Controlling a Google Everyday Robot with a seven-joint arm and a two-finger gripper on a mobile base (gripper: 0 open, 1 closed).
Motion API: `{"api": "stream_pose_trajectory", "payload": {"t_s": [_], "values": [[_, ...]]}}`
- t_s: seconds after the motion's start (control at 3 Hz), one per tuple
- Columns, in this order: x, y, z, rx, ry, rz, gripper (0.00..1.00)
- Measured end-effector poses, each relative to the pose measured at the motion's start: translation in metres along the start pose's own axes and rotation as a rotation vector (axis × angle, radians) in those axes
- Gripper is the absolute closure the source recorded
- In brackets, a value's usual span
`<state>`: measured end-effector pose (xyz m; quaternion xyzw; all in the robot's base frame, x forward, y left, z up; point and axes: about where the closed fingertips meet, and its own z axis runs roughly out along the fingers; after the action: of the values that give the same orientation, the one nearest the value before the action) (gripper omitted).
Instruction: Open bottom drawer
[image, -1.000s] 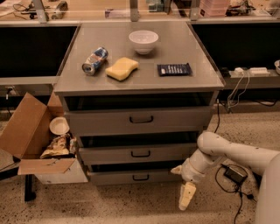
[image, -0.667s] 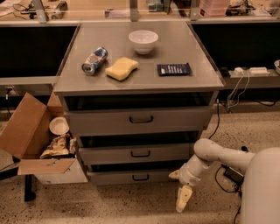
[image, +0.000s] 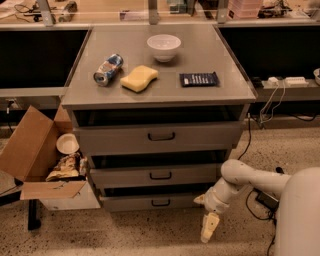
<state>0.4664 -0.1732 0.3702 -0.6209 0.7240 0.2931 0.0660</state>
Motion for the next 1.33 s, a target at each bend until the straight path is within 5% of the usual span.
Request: {"api": "stream_pose_trajectory", "payload": {"t_s": [0.33, 0.67, 1.33], "values": [[0.016, -0.021, 0.004, 0.087, 0.104, 0.004, 0.0], [0.026, -0.042, 0.011, 0.111, 0.163, -0.051, 0.0], [0.031, -0.063, 0.033, 0.106, 0.162, -0.111, 0.0]]}}
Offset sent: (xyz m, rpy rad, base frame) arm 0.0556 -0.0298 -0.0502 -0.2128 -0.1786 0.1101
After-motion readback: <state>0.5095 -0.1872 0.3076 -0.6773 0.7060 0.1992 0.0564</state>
